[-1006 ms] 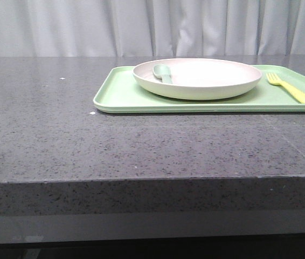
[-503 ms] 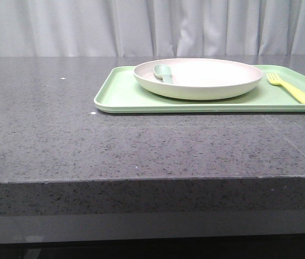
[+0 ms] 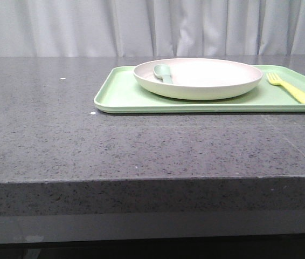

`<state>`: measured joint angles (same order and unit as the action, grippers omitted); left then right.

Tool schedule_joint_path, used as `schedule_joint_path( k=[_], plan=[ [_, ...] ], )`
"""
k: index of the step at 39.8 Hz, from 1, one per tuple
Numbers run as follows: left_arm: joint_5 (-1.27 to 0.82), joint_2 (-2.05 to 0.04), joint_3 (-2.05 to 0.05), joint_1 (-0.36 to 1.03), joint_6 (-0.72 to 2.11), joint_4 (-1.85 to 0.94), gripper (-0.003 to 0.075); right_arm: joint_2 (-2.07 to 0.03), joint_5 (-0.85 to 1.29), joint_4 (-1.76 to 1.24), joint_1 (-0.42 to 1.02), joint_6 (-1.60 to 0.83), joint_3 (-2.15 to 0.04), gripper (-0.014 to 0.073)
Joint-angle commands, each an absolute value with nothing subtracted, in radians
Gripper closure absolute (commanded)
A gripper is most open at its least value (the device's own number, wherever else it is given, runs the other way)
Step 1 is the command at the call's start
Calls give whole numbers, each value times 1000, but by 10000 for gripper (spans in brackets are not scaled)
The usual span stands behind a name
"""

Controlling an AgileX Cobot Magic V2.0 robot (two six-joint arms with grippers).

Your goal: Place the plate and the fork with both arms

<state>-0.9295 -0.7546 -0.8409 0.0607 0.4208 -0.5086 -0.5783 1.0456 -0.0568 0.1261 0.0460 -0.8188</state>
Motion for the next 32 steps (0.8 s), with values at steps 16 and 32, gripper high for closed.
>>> schedule_joint_path(
  k=[16,32],
  plan=[
    [-762,-616,-822,83,422,-454,738,-579,982,-56,126,37,-839,662],
    [-530,-124,-478,-35,422,-400,738,-579,983,-56,126,37,-839,662]
  ],
)
